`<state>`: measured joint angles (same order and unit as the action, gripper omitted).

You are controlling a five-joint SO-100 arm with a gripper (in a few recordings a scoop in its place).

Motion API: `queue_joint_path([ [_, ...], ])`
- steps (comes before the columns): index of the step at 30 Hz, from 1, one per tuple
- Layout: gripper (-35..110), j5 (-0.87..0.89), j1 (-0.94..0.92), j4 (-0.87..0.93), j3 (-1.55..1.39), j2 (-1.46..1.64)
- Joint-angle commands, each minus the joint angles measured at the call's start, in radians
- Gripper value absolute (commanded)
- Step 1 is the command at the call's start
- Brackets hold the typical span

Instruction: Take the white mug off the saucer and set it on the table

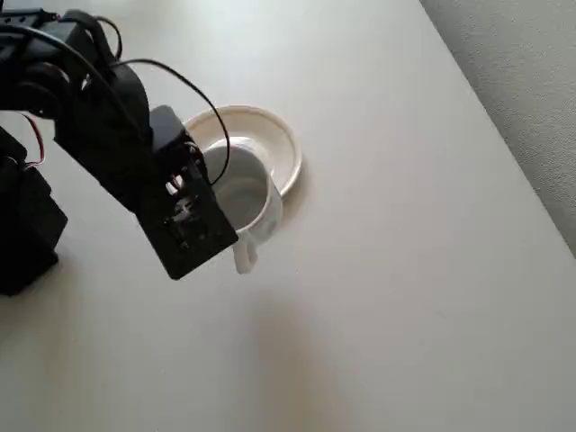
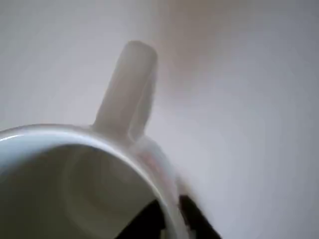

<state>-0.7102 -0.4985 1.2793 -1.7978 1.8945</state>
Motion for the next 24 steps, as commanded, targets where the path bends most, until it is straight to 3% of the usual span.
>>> queue_joint_path([
  [1, -2, -0.012, -0.02, -0.183, -0.198, 0.037],
  [24, -2, -0.195, -0.138, -0.238, -0.198, 0.106],
])
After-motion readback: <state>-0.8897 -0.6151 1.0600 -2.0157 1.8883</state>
